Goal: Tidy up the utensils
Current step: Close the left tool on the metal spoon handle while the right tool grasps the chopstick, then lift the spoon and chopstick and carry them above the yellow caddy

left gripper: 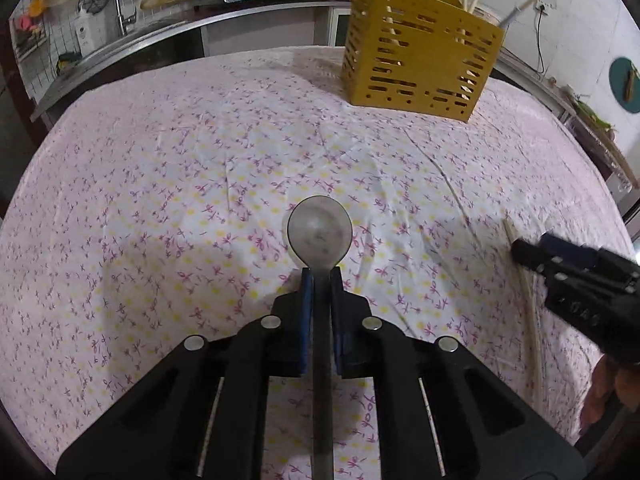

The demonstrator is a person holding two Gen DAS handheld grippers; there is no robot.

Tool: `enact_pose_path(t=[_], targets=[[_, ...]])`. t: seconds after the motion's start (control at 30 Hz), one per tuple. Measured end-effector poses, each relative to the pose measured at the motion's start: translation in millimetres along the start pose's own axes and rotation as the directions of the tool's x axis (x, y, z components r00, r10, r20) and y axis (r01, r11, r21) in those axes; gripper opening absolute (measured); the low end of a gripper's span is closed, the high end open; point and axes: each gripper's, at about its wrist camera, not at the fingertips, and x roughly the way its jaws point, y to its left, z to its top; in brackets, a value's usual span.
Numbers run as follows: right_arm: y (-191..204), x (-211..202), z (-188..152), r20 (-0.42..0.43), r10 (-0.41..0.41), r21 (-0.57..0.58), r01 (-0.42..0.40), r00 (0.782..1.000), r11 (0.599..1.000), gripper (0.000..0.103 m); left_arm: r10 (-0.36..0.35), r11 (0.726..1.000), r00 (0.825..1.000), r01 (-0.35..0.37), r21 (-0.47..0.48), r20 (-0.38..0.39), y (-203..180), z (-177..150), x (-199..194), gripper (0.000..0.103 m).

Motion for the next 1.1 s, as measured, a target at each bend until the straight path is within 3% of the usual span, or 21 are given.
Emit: enact_pose_path(t=[0.07, 0.13, 0.17, 0.37, 0.57, 0.73, 0.9, 1.03, 1.1], targets=[[4.8, 1.3, 2.3, -0.021, -0.007, -0.013, 0.007, 1.000, 1.000, 0.033, -0.010, 1.000, 1.000, 0.010, -0.008, -0.004, 2.7, 0.4, 0.9, 0.008], [9.5, 1.9, 6.0, -0.053, -0.001, -0.030, -0.001, 0.999, 1.000, 0.014, -0.028, 0.999, 0.999, 0.027, -0.023, -0.017, 6.7, 2.0, 2.9, 0.008], [11.6, 2.4, 8.7, -0.070, 0.002, -0.038, -0.005, 0.998, 0.999, 0.012, -0.032, 0.999, 0.999, 0.032, -0.027, -0.019, 6.6, 2.6, 3.9, 0.008], [5.9, 10.3, 23.1, -0.150, 0.046, -0.012, -0.048, 0.988, 0.999, 0.012, -0.039, 0.999, 0.997, 0.039, -0.014, -0.059, 5.0, 10.3, 10.0, 0.008], [6.4, 8.8, 27.6, -0.141, 0.060, -0.037, -0.066, 0.988, 0.997, 0.006, -0.047, 0.999, 0.993, 0.047, -0.003, -0.109, 3.9, 22.6, 17.4, 0.008], [-3.0, -10.5, 38.5, -0.060, 0.085, -0.065, -0.088, 0.995, 0.994, 0.006, -0.109, 0.993, 0.988, 0.102, -0.067, -0.109, 9.5, 30.9, 17.9, 0.008], [-13.6, -43.1, 47.8, 0.084, 0.110, -0.075, -0.104, 0.990, 0.992, 0.006, -0.134, 0.988, 0.991, 0.136, -0.077, 0.028, 5.4, 36.7, -7.9, 0.008], [-28.1, -75.8, 58.7, 0.236, 0.156, -0.065, -0.145, 0.959, 0.987, 0.006, -0.160, 0.984, 0.973, 0.171, -0.057, 0.165, -5.0, 44.6, -35.4, 0.008], [-35.3, -94.4, 65.4, 0.319, 0.137, -0.061, -0.124, 0.938, 0.990, 0.006, -0.163, 0.984, 0.964, 0.174, -0.032, 0.208, -12.2, 48.8, -46.6, 0.008]])
